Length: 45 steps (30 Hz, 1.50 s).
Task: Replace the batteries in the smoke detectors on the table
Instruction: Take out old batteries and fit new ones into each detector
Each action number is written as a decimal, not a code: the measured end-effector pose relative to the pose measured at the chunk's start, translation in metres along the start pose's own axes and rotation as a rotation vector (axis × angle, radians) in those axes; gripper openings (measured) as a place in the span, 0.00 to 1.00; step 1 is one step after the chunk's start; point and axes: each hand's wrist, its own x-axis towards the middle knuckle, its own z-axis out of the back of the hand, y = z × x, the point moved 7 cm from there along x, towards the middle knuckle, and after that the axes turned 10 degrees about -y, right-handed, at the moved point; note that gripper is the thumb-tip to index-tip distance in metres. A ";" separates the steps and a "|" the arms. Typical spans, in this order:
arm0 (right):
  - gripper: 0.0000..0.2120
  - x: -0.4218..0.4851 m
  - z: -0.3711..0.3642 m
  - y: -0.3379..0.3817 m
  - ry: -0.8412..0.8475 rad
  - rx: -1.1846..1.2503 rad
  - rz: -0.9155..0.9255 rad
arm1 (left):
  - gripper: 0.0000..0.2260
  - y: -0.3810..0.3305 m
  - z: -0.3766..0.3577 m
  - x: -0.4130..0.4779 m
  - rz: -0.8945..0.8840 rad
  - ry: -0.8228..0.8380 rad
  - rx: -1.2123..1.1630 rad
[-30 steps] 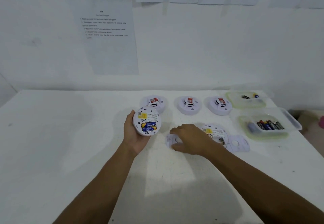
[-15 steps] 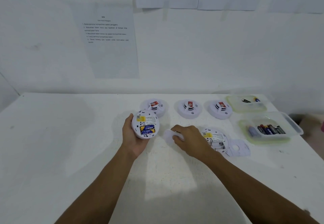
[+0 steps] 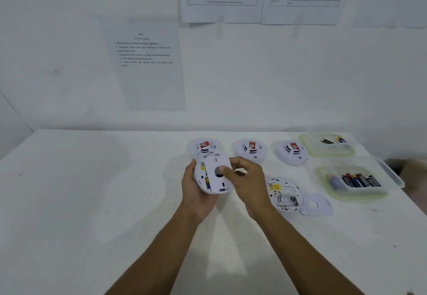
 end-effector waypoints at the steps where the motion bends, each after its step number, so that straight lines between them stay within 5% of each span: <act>1: 0.08 -0.002 0.000 -0.001 -0.036 -0.028 0.015 | 0.24 0.002 0.000 -0.001 0.011 -0.003 0.003; 4: 0.15 -0.003 0.003 -0.001 -0.150 -0.163 0.141 | 0.24 0.008 0.002 -0.002 0.028 -0.022 0.011; 10: 0.11 -0.014 -0.004 -0.005 -0.173 -0.557 0.401 | 0.24 0.011 0.004 -0.004 0.070 -0.059 -0.008; 17: 0.24 -0.023 -0.012 0.002 -0.175 -0.649 0.496 | 0.24 0.012 0.009 0.000 0.062 -0.086 0.045; 21: 0.28 -0.023 -0.014 0.003 -0.154 -0.656 0.484 | 0.24 0.014 0.010 0.001 0.053 -0.078 0.063; 32: 0.17 -0.019 -0.018 -0.005 -0.112 -0.701 0.457 | 0.27 0.010 0.016 0.011 0.041 -0.100 0.049; 45: 0.21 -0.021 -0.021 -0.017 -0.160 -0.486 0.173 | 0.24 -0.002 0.022 0.007 -0.070 -0.139 0.145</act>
